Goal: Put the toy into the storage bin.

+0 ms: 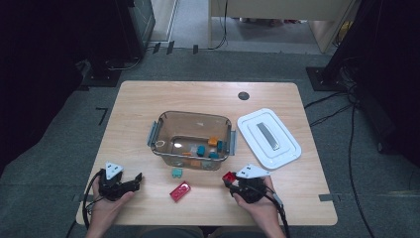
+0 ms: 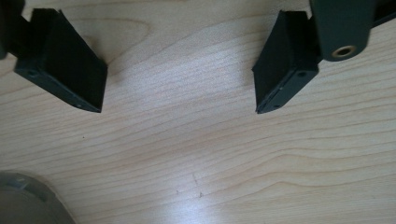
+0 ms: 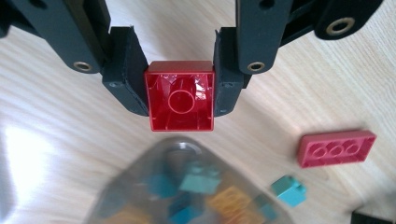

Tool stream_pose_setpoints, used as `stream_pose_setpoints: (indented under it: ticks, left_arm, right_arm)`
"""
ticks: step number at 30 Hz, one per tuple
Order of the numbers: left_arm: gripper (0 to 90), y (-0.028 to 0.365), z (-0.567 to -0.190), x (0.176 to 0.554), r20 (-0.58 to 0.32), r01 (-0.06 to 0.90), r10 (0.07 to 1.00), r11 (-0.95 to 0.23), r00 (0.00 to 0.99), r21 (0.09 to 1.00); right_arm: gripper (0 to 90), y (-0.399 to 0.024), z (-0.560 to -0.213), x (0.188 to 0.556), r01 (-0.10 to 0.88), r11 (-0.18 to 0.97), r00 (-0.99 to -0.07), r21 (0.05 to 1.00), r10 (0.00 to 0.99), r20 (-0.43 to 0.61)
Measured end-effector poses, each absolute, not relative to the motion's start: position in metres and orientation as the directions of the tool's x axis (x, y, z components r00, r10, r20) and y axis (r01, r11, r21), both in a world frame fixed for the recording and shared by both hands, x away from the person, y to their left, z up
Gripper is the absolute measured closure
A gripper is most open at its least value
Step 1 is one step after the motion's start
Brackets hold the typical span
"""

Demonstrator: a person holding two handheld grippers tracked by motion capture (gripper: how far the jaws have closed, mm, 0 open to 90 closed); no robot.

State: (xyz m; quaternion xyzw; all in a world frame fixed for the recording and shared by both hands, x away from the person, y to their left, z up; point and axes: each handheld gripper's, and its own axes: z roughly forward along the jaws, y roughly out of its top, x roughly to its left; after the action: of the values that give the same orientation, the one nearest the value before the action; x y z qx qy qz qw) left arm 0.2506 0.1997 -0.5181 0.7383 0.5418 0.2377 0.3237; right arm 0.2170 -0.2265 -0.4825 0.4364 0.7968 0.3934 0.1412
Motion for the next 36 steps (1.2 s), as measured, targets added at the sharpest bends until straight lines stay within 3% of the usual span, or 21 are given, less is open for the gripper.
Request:
stream_pose_setpoints:
  ticks: [17,36]
  left_arm:
    - [13.6,0.200,-0.518,0.251,0.000,0.649,0.954,-0.205,0.301,0.733]
    - [13.6,0.200,-0.518,0.251,0.000,0.649,0.953,-0.205,0.301,0.732]
  right_arm:
    - [59.8,-0.270,-0.429,0.235,0.581,0.266,-0.544,0.769,0.830,0.124]
    - [59.8,-0.241,-0.372,0.275,0.530,0.312,-0.613,0.788,0.784,0.102]
